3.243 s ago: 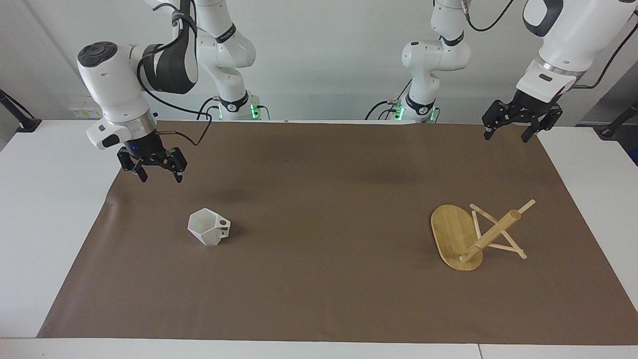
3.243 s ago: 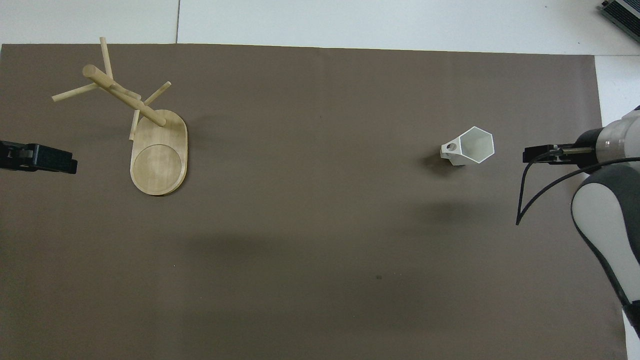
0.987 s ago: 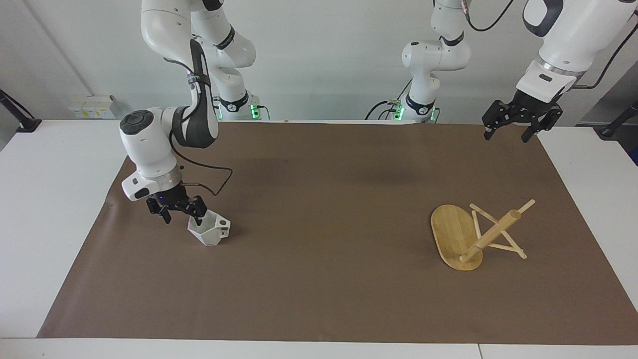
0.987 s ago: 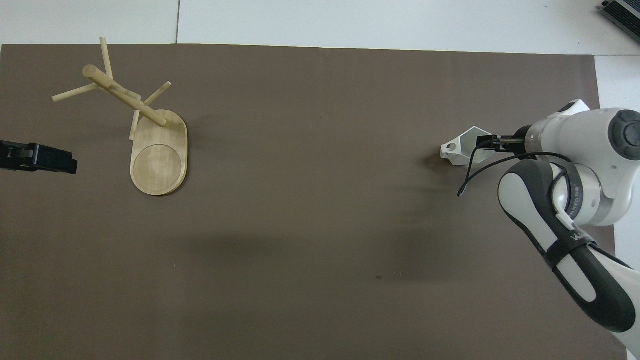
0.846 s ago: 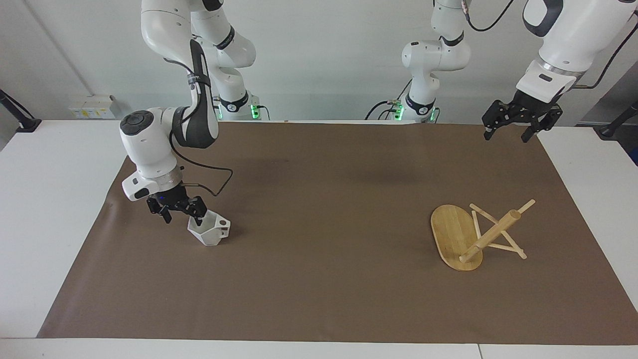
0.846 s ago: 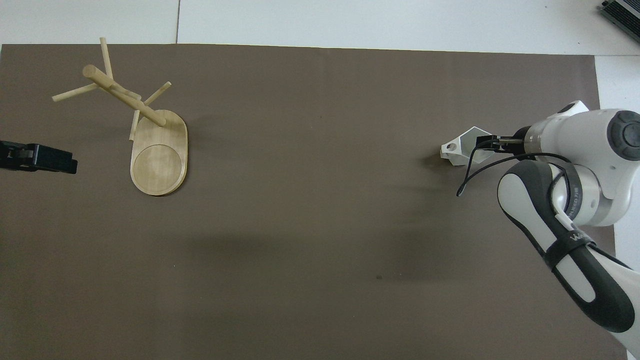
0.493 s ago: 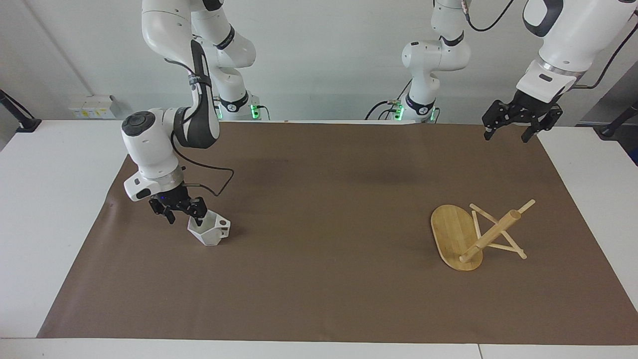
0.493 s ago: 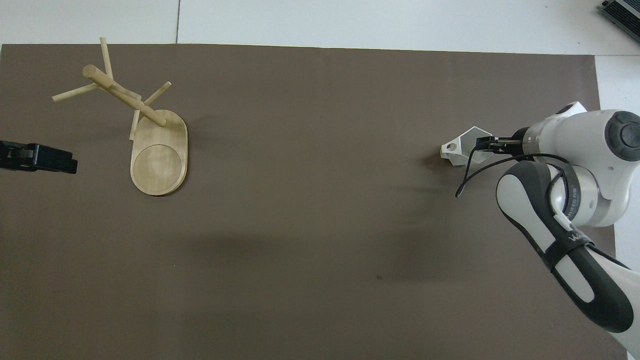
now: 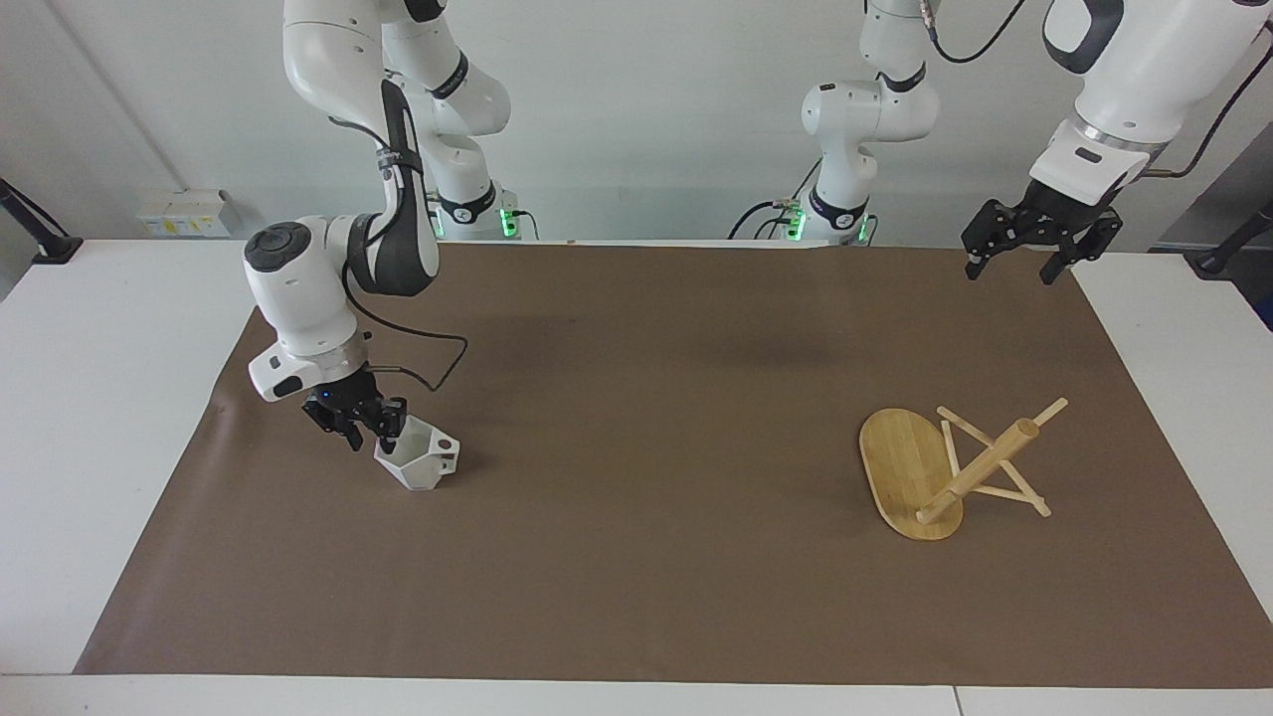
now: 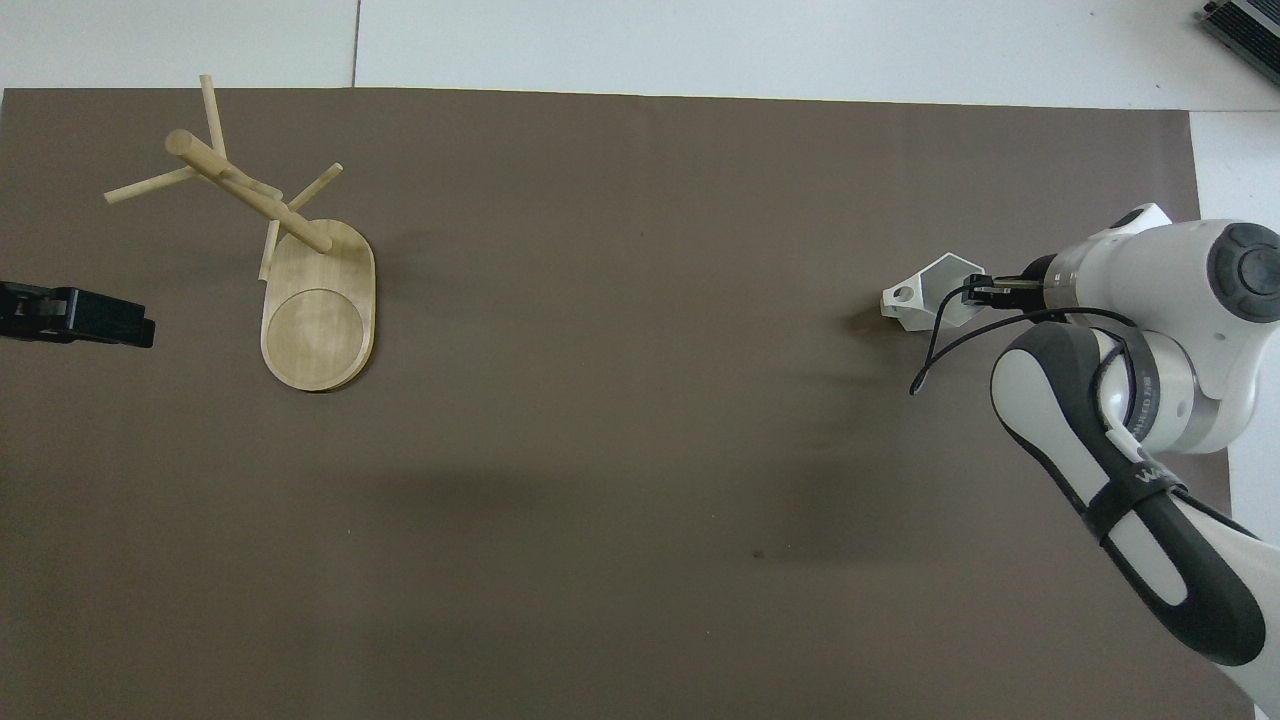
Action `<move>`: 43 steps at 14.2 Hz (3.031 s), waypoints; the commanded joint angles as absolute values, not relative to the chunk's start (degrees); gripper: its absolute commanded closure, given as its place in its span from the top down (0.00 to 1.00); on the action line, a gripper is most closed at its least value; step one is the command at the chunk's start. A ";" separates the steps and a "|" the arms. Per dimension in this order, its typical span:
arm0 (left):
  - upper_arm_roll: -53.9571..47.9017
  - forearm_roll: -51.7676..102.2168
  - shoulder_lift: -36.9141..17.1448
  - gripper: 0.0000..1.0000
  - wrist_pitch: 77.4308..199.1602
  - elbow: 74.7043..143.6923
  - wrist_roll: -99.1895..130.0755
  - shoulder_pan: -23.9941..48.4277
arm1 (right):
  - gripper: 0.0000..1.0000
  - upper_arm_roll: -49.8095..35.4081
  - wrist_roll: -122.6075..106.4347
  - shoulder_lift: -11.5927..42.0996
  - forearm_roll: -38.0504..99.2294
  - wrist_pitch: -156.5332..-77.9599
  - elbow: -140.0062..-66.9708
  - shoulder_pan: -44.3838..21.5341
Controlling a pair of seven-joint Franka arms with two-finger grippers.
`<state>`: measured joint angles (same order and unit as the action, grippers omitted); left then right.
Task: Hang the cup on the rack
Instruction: 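Close the right gripper on the white cup's rim, then lift the cup with the right gripper while the left gripper approaches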
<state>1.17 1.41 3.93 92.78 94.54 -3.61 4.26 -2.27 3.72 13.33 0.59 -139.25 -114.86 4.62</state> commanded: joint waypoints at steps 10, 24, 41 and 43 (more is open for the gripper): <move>1.05 0.97 5.01 1.00 92.37 95.36 -3.52 4.04 | 0.00 -2.99 4.22 13.01 0.44 -139.75 -115.58 4.83; 0.97 0.97 5.01 1.00 92.37 95.36 -3.52 4.04 | 0.00 -3.34 3.96 12.66 0.79 -127.63 -108.73 4.92; -0.70 2.37 10.54 1.00 90.87 105.62 10.85 5.09 | 0.00 -3.43 3.69 6.60 0.62 -99.86 -96.51 4.83; -1.14 3.07 11.77 1.00 92.63 108.19 16.50 6.41 | 0.00 -4.91 4.21 5.72 1.05 -96.78 -95.28 4.83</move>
<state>-1.19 2.10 8.30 90.73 103.36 11.35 4.59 -3.27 3.72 6.92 0.65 -99.58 -96.48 4.61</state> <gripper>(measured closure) 0.000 0.965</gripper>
